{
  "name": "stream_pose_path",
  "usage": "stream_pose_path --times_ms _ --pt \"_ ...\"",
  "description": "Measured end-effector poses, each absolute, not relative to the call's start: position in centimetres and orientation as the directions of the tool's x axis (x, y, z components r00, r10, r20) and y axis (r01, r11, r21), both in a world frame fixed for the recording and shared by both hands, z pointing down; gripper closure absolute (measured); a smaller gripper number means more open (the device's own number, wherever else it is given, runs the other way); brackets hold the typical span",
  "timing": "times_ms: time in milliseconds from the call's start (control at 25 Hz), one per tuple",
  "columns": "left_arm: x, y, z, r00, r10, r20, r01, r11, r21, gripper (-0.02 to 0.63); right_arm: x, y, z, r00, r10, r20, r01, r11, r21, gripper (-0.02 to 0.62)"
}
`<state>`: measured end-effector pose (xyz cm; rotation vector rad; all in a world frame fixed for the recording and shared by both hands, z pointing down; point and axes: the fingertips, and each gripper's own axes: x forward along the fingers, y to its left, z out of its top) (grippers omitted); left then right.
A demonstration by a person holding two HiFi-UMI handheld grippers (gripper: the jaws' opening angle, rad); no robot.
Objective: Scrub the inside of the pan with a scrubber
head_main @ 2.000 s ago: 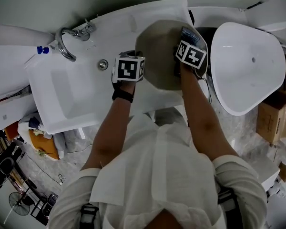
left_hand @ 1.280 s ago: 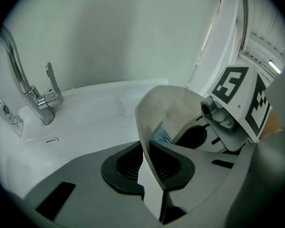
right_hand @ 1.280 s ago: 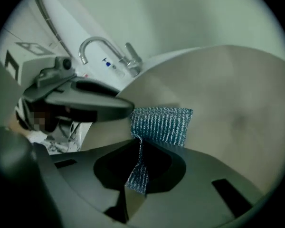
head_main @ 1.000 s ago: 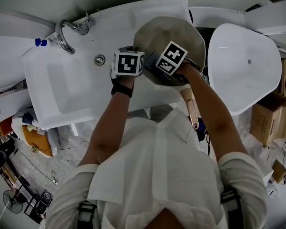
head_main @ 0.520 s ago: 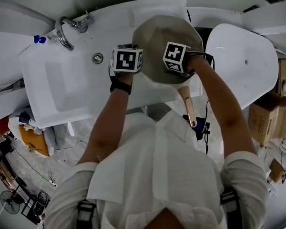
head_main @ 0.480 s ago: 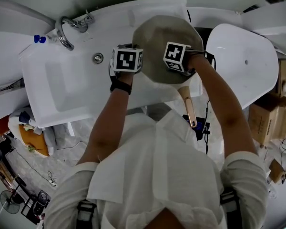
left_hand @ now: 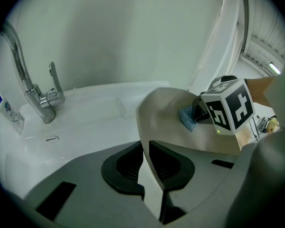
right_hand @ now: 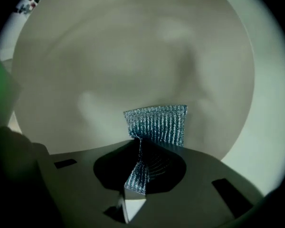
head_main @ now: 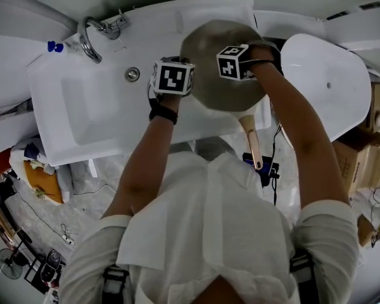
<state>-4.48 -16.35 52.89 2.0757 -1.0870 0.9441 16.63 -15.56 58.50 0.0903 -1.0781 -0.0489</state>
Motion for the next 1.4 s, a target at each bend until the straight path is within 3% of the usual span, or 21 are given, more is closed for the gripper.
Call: stream_pose_path --times_ms 120,240,440,600,760,880,1000,1120,1280,1400 --pt "-4.4 -16.3 52.9 0.413 -0.424 0.806 -0.855 -0.486 0.182 0.554 15.4 -18.2 58.2 0.419 -0.250 0.873 0.105 0.968 0.227 0.561" --pt "-4.4 -16.3 52.8 0.415 -0.427 0.804 -0.855 -0.484 0.185 0.554 15.5 -18.2 58.1 0.410 -0.244 0.879 0.082 0.969 0.231 0.561" --pt "-4.4 -16.2 52.8 0.417 -0.424 0.804 -0.856 -0.481 0.190 0.555 17.5 -13.1 58.3 0.481 0.055 0.875 -0.118 0.993 0.003 0.561" --pt "-4.5 -16.3 52.8 0.410 -0.430 0.804 -0.860 -0.475 0.185 0.555 17.1 -7.4 57.6 0.443 0.322 0.836 -0.298 0.933 -0.201 0.561" --pt "-4.5 -16.6 52.9 0.410 -0.438 0.800 -0.863 -0.470 0.185 0.555 13.1 -3.2 57.5 0.236 0.522 0.820 -0.383 0.825 -0.415 0.561" --pt "-4.4 -16.6 52.9 0.417 -0.438 0.796 -0.862 -0.469 0.194 0.555 8.2 -1.7 57.2 -0.046 0.603 0.796 -0.410 0.716 -0.566 0.561" --pt "-4.6 -16.4 52.9 0.418 -0.426 0.803 -0.866 -0.454 0.210 0.558 3.0 -2.4 56.6 -0.341 0.565 0.751 -0.406 0.633 -0.660 0.561" --pt "-4.6 -16.2 52.8 0.420 -0.422 0.804 -0.866 -0.451 0.216 0.560 -0.3 -5.0 56.6 -0.529 0.428 0.733 -0.433 0.606 -0.667 0.561" --pt "-4.6 -16.2 52.8 0.418 -0.419 0.806 -0.865 -0.456 0.212 0.558 -2.6 -9.6 56.6 -0.644 0.212 0.735 -0.511 0.596 -0.619 0.561" --pt "-4.5 -16.1 52.9 0.417 -0.413 0.810 -0.861 -0.465 0.206 0.558 -2.9 -13.0 56.6 -0.647 0.051 0.761 -0.595 0.590 -0.546 0.561"
